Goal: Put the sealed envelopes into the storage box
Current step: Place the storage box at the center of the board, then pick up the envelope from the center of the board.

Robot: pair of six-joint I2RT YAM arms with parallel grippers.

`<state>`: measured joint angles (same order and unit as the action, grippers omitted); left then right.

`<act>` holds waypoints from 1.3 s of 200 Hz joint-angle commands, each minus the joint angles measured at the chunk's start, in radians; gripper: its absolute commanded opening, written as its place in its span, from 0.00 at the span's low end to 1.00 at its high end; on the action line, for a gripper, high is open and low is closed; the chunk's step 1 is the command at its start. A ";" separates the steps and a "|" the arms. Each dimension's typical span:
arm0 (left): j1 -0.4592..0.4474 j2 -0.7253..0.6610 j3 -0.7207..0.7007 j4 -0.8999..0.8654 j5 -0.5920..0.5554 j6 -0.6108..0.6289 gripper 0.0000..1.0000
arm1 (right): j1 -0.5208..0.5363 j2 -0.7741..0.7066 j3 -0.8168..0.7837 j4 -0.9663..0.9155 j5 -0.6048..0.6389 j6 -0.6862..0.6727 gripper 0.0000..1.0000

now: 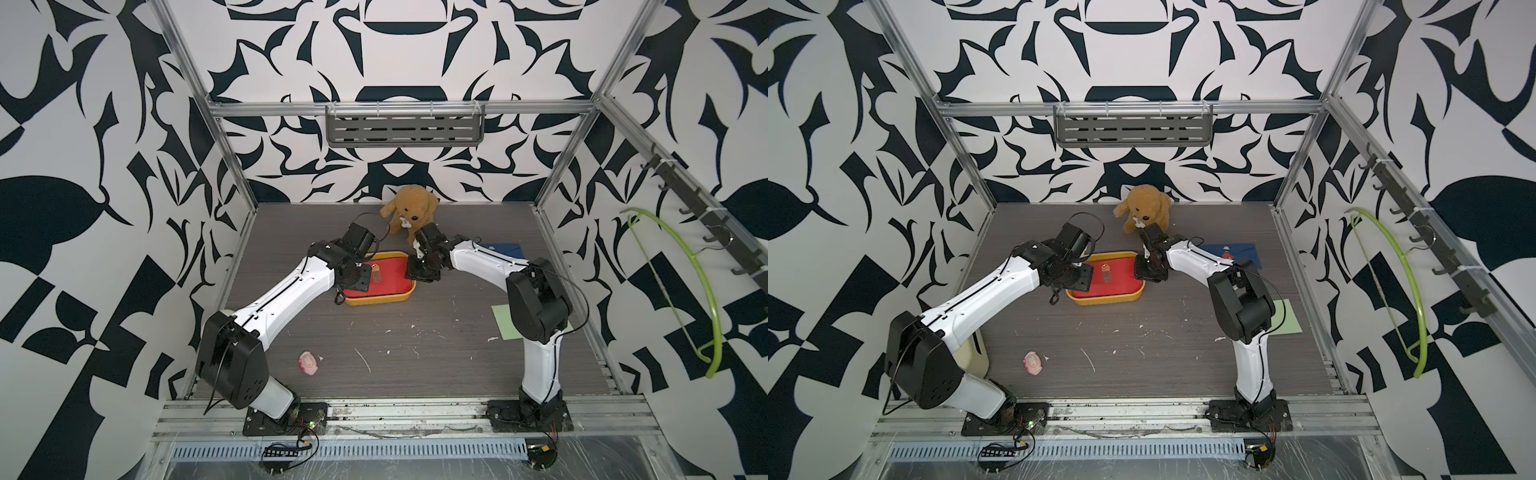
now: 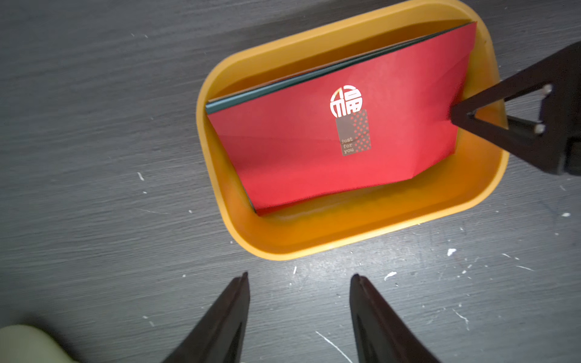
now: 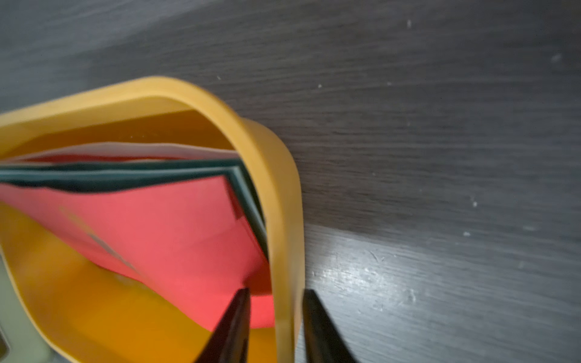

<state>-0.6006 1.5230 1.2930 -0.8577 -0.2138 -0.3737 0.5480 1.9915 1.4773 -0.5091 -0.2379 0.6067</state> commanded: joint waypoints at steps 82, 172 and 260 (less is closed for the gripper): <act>-0.330 -0.130 -0.201 0.197 -0.032 -0.424 0.57 | -0.403 -0.486 -0.349 -0.236 0.063 -0.198 0.52; -0.478 0.003 -0.188 0.370 -0.010 -0.480 0.58 | -0.636 -0.446 -0.508 -0.155 0.008 -0.178 0.50; -0.478 -0.053 -0.252 0.396 -0.061 -0.492 0.58 | -0.642 -0.399 -0.589 -0.121 -0.044 -0.188 0.46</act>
<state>-1.0740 1.5063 1.0512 -0.4755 -0.2390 -0.8650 -0.0906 1.6020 0.9077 -0.6357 -0.2489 0.4255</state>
